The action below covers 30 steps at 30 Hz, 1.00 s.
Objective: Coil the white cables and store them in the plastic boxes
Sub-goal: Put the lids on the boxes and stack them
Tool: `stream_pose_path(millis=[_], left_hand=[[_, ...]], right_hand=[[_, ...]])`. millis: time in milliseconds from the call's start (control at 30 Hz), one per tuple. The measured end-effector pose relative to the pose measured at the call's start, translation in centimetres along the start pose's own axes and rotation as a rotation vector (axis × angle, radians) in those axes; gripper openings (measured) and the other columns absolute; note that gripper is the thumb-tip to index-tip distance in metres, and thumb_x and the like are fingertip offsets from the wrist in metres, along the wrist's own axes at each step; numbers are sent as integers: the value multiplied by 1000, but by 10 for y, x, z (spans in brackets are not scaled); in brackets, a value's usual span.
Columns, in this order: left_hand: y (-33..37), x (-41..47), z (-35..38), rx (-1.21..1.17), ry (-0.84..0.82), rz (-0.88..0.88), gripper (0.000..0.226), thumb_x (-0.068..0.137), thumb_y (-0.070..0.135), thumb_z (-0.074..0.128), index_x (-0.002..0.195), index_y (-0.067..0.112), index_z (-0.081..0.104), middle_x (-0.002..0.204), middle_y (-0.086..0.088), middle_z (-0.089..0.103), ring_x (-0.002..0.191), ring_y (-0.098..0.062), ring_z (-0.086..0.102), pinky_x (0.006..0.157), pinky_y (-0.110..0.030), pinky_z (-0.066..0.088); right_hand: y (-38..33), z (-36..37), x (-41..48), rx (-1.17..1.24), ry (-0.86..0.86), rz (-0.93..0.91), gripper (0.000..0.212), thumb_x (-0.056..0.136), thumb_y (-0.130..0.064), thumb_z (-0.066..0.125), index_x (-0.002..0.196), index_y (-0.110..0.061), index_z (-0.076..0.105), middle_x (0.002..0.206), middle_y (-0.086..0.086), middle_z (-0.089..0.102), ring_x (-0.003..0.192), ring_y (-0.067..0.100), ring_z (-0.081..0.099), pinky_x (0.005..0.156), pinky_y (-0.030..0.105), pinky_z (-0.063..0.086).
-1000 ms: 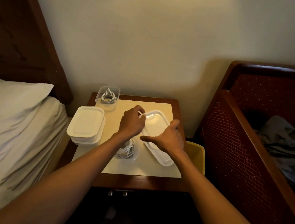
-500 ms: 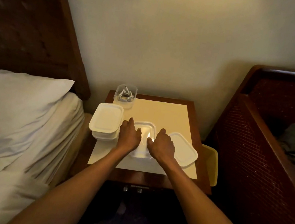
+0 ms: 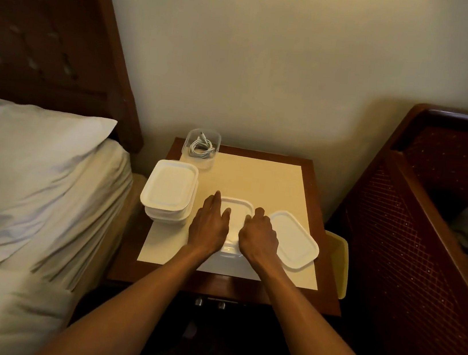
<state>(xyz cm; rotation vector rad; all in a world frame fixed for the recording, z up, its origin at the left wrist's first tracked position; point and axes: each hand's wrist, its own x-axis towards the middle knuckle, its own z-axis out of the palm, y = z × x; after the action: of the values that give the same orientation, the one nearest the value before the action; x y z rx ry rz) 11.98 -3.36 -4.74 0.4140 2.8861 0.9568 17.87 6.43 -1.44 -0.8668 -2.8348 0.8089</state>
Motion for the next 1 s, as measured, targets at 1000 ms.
stream_pose_path(millis=[1000], left_hand=[[22,1,-7,-608,39,-225,40,106,34,31,134,14,52,135,-9,58,123,-33,53,107,-44,41]], right_hand=[[14,0,3,294,181,125,33,103,-38,32,113,-15,54,112,11,66,100,31,62,89,43,47]])
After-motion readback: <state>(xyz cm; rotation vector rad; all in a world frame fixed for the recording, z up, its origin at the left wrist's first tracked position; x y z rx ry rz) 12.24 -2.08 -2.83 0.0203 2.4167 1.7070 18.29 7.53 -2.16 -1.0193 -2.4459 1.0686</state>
